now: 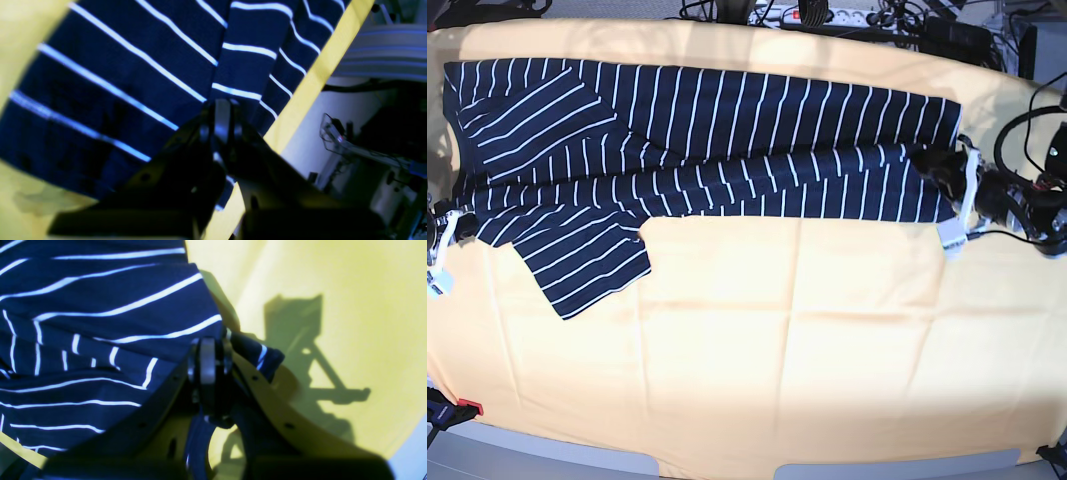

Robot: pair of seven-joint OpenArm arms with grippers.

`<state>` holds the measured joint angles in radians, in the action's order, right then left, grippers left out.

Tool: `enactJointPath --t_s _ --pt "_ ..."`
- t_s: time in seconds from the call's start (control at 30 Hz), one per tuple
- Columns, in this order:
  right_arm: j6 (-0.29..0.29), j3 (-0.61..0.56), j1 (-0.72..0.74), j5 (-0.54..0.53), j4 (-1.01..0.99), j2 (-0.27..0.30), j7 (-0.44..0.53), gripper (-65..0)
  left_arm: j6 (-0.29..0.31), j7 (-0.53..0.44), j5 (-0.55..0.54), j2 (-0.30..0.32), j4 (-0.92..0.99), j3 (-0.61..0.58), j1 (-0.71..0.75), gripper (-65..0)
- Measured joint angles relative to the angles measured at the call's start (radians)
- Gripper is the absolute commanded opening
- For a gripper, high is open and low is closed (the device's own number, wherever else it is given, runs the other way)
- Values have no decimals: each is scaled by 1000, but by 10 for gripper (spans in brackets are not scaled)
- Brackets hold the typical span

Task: Fold the T-shirt properly
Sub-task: 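Lift the hem and fold it over toward the folded edge, then regrasp the sleeve with the right gripper and tuck it onto the strip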

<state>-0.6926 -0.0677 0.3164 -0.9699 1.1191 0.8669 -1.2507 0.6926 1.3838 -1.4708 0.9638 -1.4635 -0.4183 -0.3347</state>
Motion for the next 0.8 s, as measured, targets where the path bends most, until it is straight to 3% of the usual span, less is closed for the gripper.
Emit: enactJointPath --t_s 0.07,0.13,0.23,0.37,0.47,0.53,0.67,0.8 --pt "0 -1 0 0 0 9 0 -338 0 3 2 1 0 0 14 -498" --pt "1 -1 0 -17 0 32 0 -269 0 4 4 2 0 0 23 -396" --pt "2 -1 9 -149 0 65 -3 -269 0 -20 13 1 1 0 28 -353" --pt "0 -1 60 -304 0 64 36 -269 0 -147 150 1 8 0 34 -353" --pt "0 0 80 -336 2 48 100 -269 0 -167 199 -3 11 0 50 -353" --pt "-4 2 84 -263 2 3 124 -270 0 -175 200 -3 11 0 53 -353" --pt "0 3 70 -101 -2 -145 150 -271 0 -181 194 -13 24 1 53 -353" --pt "3 -1 45 115 -3 -240 296 -271 0 -184 197 -13 25 1 55 -353"
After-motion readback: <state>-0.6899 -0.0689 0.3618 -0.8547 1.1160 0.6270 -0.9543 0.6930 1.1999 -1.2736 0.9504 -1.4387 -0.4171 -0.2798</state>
